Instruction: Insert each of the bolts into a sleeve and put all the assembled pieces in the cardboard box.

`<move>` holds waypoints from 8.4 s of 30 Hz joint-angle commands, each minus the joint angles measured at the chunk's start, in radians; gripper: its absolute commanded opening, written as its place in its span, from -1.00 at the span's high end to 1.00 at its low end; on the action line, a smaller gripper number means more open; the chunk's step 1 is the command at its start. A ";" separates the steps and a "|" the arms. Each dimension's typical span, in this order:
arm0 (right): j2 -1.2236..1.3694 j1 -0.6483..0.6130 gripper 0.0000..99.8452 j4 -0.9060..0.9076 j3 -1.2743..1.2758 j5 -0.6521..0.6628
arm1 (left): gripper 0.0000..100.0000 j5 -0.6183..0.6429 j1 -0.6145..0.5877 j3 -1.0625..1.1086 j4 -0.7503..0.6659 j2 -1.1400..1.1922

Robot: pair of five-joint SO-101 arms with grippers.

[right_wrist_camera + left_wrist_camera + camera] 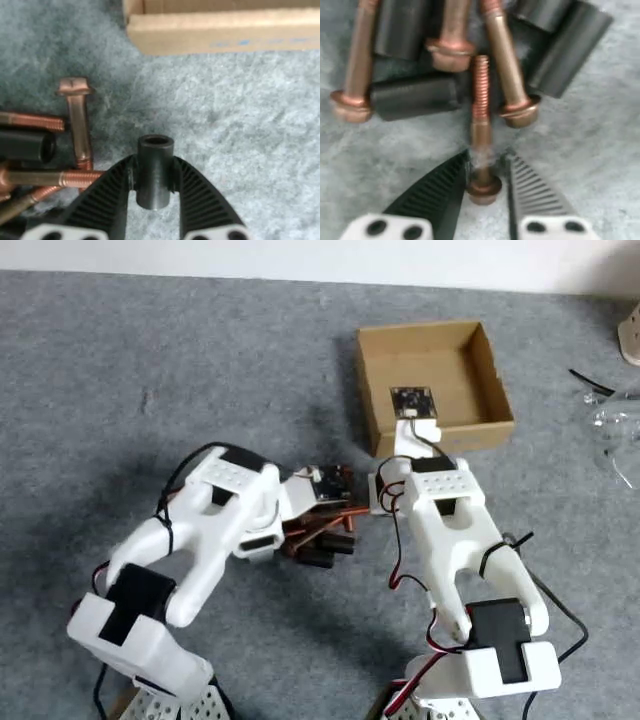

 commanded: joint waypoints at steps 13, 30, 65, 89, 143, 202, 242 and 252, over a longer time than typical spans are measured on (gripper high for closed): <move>0.053 0.012 0.99 -0.067 -0.012 0.014 | 0.99 -0.236 -0.071 -0.213 0.305 -0.096; 0.041 0.012 0.99 -0.071 -0.007 0.015 | 0.99 -0.810 -0.513 -0.526 0.348 0.163; 0.042 0.012 0.99 -0.104 -0.005 0.015 | 0.60 1.909 -0.440 -1.124 0.661 0.493; 0.042 0.010 0.99 -0.104 -0.005 0.015 | 0.60 2.163 -0.530 -0.880 0.445 0.496; -0.578 -0.025 0.99 -0.421 0.507 0.015 | 0.99 1.565 -0.131 -1.303 0.657 0.243; -1.774 -0.412 0.99 -0.337 1.185 0.212 | 0.99 1.304 0.191 0.995 -0.864 -1.966; -1.776 -0.406 0.99 -0.340 1.181 0.213 | 0.99 1.378 0.314 1.030 -0.617 -1.963; -1.776 -0.407 0.99 -0.338 1.181 0.305 | 0.99 1.376 0.331 0.978 -0.482 -1.957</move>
